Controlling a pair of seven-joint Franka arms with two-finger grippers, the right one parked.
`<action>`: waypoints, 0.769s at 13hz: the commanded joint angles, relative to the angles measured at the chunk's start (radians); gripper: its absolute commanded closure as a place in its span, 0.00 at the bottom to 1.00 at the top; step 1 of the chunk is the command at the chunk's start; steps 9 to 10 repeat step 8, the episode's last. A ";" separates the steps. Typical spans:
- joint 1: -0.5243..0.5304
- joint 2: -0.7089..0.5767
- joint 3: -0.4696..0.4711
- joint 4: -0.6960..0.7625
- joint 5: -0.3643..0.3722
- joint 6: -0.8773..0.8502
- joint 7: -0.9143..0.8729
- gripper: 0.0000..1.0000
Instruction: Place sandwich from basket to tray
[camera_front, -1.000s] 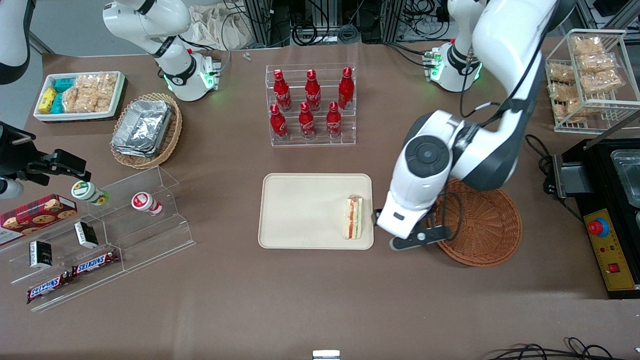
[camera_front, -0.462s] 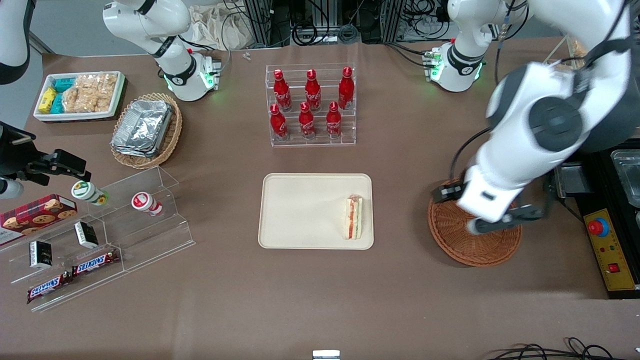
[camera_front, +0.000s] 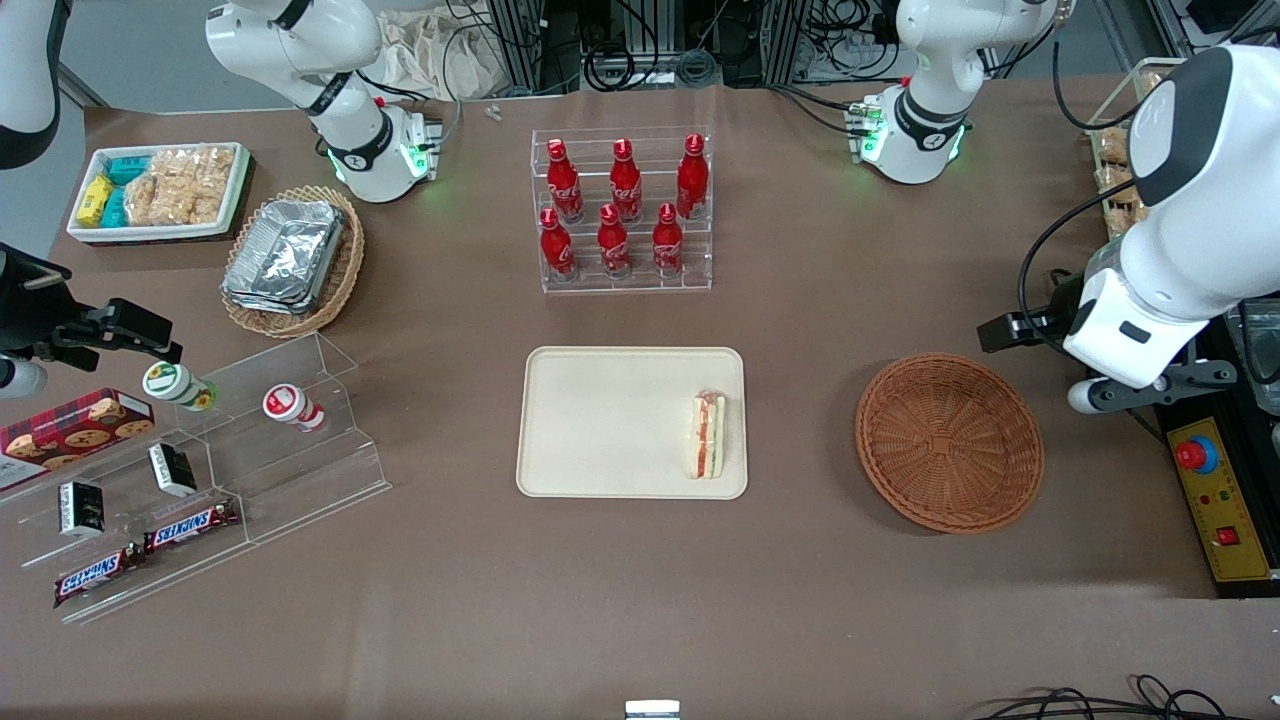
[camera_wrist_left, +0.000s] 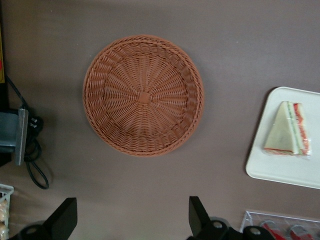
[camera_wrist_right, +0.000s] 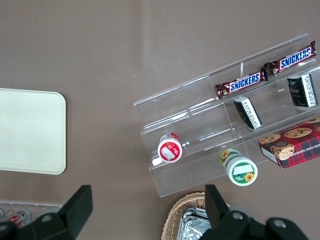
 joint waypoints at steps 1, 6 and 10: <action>-0.004 -0.123 0.034 -0.155 -0.025 0.063 0.061 0.00; -0.075 -0.106 0.160 -0.105 -0.063 0.034 0.167 0.00; -0.074 -0.091 0.158 -0.080 -0.062 0.006 0.226 0.00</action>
